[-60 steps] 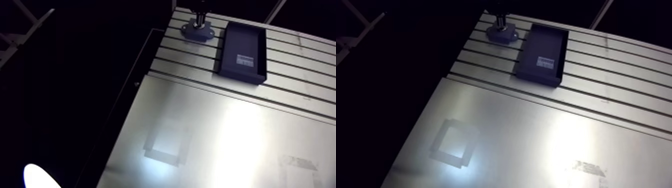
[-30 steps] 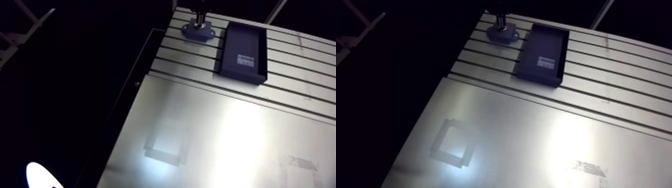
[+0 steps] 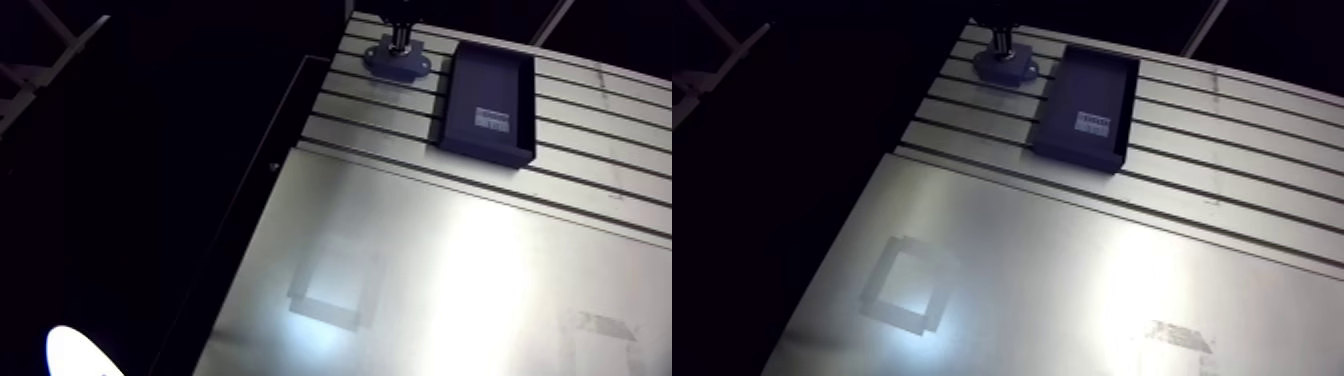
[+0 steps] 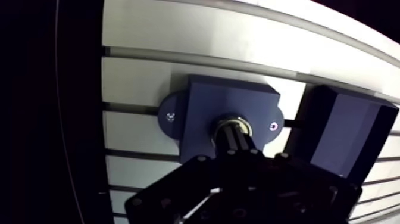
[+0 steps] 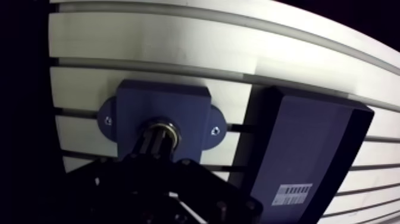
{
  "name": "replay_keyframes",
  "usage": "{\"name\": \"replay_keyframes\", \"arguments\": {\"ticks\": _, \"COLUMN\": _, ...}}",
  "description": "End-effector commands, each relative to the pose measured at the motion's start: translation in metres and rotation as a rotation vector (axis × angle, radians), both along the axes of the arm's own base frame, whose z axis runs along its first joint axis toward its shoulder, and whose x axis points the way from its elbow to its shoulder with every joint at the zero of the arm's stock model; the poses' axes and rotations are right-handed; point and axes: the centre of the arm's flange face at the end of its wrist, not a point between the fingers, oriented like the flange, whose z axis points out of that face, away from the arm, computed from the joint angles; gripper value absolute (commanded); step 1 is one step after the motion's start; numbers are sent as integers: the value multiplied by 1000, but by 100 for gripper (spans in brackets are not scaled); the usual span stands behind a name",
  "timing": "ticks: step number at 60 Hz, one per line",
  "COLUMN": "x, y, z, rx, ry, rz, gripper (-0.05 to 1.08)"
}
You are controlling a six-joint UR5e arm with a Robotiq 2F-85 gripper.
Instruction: Pick up the bearing and press it into the housing until flush.
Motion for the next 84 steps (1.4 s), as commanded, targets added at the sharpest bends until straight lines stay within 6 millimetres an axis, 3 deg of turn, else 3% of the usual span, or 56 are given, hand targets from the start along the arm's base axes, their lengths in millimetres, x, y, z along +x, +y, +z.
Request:
{"name": "replay_keyframes", "arguments": {"ticks": 1, "x": 0, "y": 1, "z": -2, "rx": -1, "ry": -3, "rz": -1, "gripper": 100}}
{"name": "replay_keyframes", "arguments": {"ticks": 84, "x": 2, "y": 1, "z": -9, "rx": 2, "ry": -11, "rz": -1, "gripper": 100}}
